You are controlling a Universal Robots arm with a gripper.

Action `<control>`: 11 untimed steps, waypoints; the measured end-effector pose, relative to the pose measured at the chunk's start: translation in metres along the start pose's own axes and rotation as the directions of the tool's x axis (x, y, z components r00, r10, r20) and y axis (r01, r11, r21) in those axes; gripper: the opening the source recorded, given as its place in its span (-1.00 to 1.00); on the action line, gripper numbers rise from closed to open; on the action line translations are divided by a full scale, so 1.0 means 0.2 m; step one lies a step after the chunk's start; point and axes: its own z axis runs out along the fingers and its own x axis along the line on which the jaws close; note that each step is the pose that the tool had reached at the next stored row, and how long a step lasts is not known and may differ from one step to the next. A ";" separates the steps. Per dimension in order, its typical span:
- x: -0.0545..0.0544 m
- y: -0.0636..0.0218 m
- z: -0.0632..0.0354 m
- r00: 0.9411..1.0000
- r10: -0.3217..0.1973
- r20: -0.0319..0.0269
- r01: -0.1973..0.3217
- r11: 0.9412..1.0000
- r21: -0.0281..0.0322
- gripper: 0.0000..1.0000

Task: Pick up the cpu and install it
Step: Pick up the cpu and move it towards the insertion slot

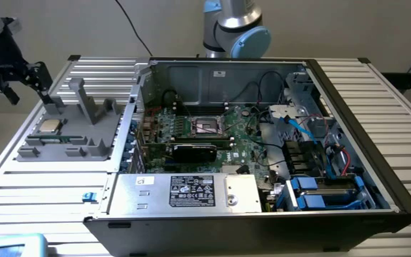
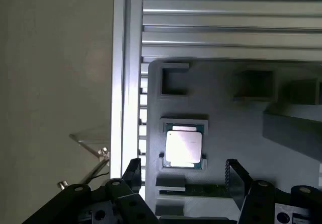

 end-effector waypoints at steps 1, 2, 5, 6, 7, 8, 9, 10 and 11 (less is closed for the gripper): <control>0.00 -0.002 0.009 1.000 0.000 0.000 0.000 1.000 0.000 0.55; 0.00 -0.003 0.018 1.000 0.000 0.000 0.000 1.000 0.000 0.55; 0.00 -0.006 0.044 1.000 0.000 0.000 0.000 1.000 0.000 0.55; 0.00 -0.006 0.054 1.000 0.000 0.000 0.000 1.000 0.000 0.55; 0.00 -0.006 0.063 1.000 0.000 0.000 0.000 1.000 0.001 0.55; 0.00 -0.007 0.072 1.000 0.000 0.000 0.000 1.000 0.001 0.55; 0.00 -0.007 0.076 1.000 0.000 0.000 0.000 1.000 0.003 0.55; 0.00 -0.007 0.077 1.000 0.000 0.000 0.000 1.000 0.004 0.55; 0.00 -0.007 0.081 1.000 0.000 0.000 0.000 1.000 0.005 0.55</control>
